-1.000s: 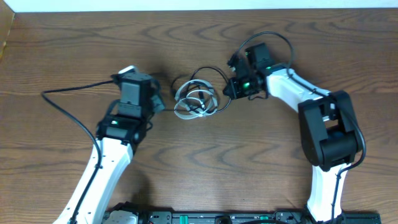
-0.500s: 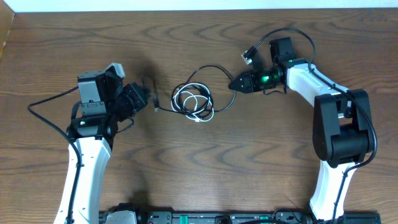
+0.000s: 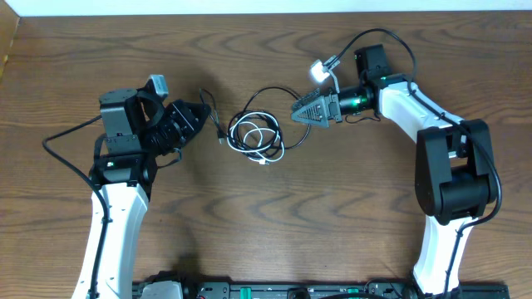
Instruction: Untangle cables
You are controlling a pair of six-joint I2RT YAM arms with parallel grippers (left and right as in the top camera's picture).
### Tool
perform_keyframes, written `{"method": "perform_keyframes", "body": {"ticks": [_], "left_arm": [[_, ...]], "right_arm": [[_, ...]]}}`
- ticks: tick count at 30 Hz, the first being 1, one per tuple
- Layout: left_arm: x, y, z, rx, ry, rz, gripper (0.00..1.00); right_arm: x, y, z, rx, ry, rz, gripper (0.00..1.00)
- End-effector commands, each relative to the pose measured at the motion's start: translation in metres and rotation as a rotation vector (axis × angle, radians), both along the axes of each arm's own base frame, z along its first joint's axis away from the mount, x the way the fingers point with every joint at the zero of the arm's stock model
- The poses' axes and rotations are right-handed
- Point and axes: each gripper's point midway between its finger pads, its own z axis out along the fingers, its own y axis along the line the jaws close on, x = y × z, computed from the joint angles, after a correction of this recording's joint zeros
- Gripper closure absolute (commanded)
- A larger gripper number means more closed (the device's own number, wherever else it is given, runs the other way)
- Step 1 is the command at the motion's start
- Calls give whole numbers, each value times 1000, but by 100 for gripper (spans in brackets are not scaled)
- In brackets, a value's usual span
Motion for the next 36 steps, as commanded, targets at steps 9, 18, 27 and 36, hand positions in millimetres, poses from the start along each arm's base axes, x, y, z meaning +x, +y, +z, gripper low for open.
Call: {"method": "perform_keyframes", "body": {"ticks": [9, 18, 27, 36], "left_arm": [[11, 0, 26, -235, 48, 126, 93], [15, 1, 33, -252, 25, 138, 93], [15, 1, 33, -272, 41, 150, 93], [16, 2, 33, -269, 40, 157, 92]], "right_arm": [[-31, 44, -16, -90, -107, 109, 12], [-47, 72, -39, -212, -239, 166, 27], [-55, 100, -53, -271, -445, 223, 31], [-64, 124, -50, -253, -529, 250, 66]]}}
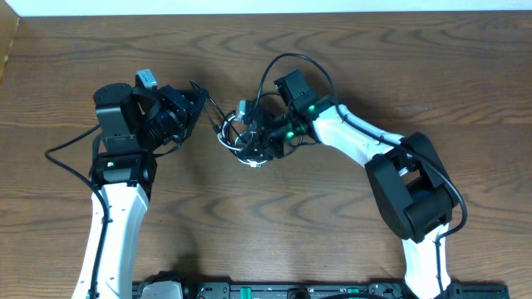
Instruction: Untangle cables
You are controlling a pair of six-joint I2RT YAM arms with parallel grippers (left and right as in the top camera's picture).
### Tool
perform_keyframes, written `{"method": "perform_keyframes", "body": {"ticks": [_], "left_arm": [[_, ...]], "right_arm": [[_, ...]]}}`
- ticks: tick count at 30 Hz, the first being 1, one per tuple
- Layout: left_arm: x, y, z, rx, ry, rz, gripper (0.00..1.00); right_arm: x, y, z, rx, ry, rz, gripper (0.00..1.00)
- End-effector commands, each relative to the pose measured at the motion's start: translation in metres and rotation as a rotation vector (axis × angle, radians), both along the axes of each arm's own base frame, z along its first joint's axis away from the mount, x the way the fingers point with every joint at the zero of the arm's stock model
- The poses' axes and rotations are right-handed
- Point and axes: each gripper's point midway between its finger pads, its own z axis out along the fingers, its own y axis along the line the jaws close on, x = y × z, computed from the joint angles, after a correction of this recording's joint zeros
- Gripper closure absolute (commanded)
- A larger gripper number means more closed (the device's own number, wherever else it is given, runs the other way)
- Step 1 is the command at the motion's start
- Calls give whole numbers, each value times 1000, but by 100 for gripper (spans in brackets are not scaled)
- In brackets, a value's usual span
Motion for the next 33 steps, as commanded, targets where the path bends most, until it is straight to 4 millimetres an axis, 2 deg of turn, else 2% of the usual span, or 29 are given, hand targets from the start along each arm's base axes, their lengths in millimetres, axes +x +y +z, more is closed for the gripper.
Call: {"method": "perform_keyframes", "body": {"ticks": [1, 12, 17, 21, 23, 26, 27, 33], "left_arm": [[-1, 2, 5, -1, -17, 5, 93], [0, 2, 7, 0, -28, 4, 93], [5, 9, 5, 25, -29, 49, 93], [10, 19, -2, 77, -25, 97, 92], [11, 23, -10, 119, -19, 99, 83], [9, 24, -28, 182, 15, 71, 56], [7, 25, -35, 202, 32, 60, 51], [-8, 20, -87, 285, 178, -42, 49]], "right_arm": [[-1, 5, 3, 5, -28, 15, 69], [4, 4, -3, -39, -43, -15, 99], [4, 4, -4, -46, -15, -31, 99], [8, 0, -4, -69, 88, -105, 99], [11, -3, -3, -76, 146, -144, 99], [13, -6, 3, -51, 197, -156, 99], [14, -6, 5, -41, 216, -161, 99], [31, -9, 16, -11, 318, -253, 99]]}}
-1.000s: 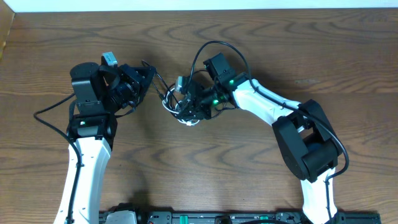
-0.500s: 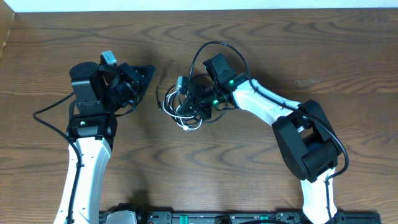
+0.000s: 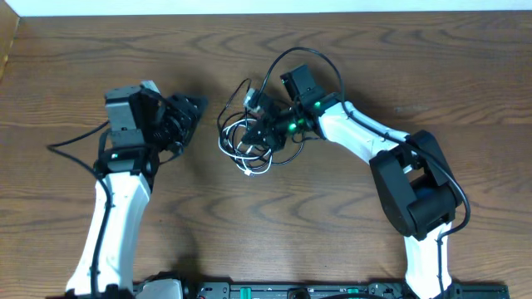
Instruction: Untangle cables
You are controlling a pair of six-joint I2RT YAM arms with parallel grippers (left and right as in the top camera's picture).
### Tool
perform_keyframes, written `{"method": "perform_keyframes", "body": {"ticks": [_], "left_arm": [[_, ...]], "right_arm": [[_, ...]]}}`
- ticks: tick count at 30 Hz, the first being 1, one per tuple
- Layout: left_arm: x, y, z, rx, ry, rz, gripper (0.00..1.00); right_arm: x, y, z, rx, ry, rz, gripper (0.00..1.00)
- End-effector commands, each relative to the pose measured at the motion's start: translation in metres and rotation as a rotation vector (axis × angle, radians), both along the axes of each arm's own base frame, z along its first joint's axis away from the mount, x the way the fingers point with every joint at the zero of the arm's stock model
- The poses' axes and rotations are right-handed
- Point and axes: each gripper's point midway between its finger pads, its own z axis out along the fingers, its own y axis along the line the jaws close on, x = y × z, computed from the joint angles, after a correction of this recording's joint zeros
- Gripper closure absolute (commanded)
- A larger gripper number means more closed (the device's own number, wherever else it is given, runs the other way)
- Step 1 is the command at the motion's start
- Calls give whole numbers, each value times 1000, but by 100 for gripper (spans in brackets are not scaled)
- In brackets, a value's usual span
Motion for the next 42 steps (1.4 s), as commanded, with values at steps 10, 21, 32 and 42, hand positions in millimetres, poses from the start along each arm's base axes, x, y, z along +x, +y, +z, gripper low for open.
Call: {"method": "perform_keyframes", "body": {"ticks": [10, 21, 32, 42], "left_arm": [[-13, -36, -71, 97, 161, -206, 43], [-23, -49, -118, 162, 279, -268, 38], [-29, -39, -158, 257, 384, -240, 38], [-35, -26, -186, 423, 452, -208, 38]], "right_arm": [[24, -8, 21, 61, 206, -145, 99], [25, -13, 21, 62, 223, -150, 99], [22, -11, 20, 55, 234, -146, 99], [15, 1, 19, 28, 287, -175, 99]]}}
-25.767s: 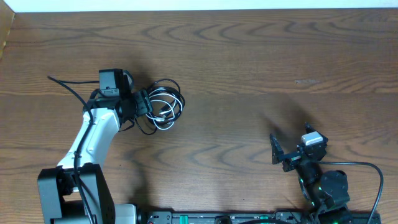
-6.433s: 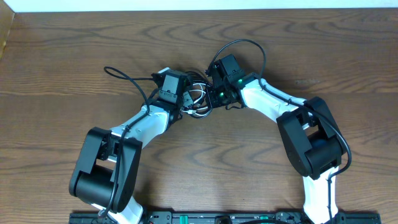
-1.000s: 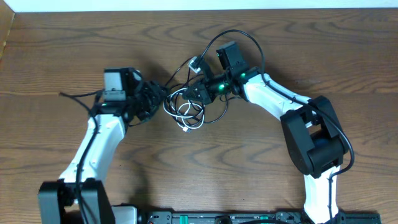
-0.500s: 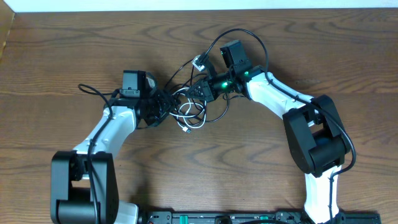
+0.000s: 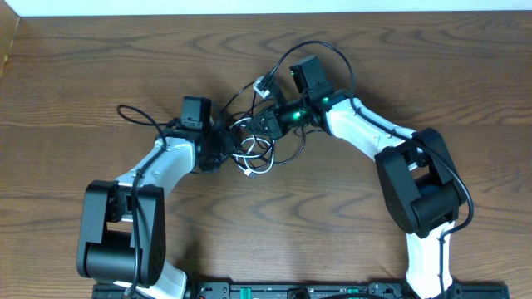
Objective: Untangle cables
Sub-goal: 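Pull the right gripper up and right, drawing a black cable out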
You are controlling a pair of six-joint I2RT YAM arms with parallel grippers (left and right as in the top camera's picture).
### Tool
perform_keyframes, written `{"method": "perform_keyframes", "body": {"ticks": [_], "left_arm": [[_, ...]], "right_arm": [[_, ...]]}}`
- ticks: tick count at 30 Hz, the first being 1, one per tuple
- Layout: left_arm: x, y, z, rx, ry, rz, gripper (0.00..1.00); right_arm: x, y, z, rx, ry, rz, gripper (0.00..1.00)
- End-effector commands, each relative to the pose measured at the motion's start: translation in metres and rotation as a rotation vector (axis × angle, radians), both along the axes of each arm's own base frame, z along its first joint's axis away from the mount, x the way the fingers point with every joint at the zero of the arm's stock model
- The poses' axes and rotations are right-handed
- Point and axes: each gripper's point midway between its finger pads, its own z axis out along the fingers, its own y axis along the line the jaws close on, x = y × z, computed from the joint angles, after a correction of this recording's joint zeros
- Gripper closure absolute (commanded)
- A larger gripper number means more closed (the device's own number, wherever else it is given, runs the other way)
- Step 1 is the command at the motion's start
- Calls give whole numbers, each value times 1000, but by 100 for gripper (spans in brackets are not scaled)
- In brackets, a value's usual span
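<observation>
A knot of black and white cables (image 5: 253, 145) lies at the table's middle. One white cable rises from it to a white plug (image 5: 262, 85) near the right arm, and a white connector end (image 5: 252, 173) sticks out at the front. My right gripper (image 5: 266, 124) sits on the knot's far right side and looks shut on the white cable. My left gripper (image 5: 223, 151) reaches in low from the left, its tip against the knot's left loops. Its jaws are hidden among the cables.
The wooden table (image 5: 416, 66) carries nothing but the cables. Each arm's own black lead loops beside it, the left arm's lead (image 5: 137, 116) and the right arm's lead (image 5: 320, 50). Both arm bases stand at the front edge.
My left arm has swung down and right, from standing apart at the left to touching the knot's left side. The right gripper has shifted slightly up and right, and the white plug went with it.
At first the right gripper held the white plug end far right of the coil, with the left gripper at a black cable end on the left. The right then came onto the coil. Later the left stood apart. Now both grippers meet at the knot.
</observation>
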Motion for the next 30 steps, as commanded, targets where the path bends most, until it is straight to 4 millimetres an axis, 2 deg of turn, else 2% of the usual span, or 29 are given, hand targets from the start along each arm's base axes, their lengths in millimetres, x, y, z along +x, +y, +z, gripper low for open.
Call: {"method": "perform_keyframes", "body": {"ticks": [1, 7, 16, 21, 30], "left_arm": [[-9, 19, -26, 120, 59, 22, 38], [-8, 26, -28, 160, 57, 35, 38], [-8, 26, -28, 160, 56, 35, 37], [-10, 27, -29, 164, 61, 35, 37], [-10, 27, -29, 164, 60, 35, 37]], "right_arm": [[0, 6, 8, 5, 60, -26, 99], [2, 7, 36, 33, 27, -32, 99], [2, -4, 117, 118, -118, -47, 99], [3, -19, 159, 164, -205, -73, 99], [11, -55, 221, 232, -343, -144, 99]]}}
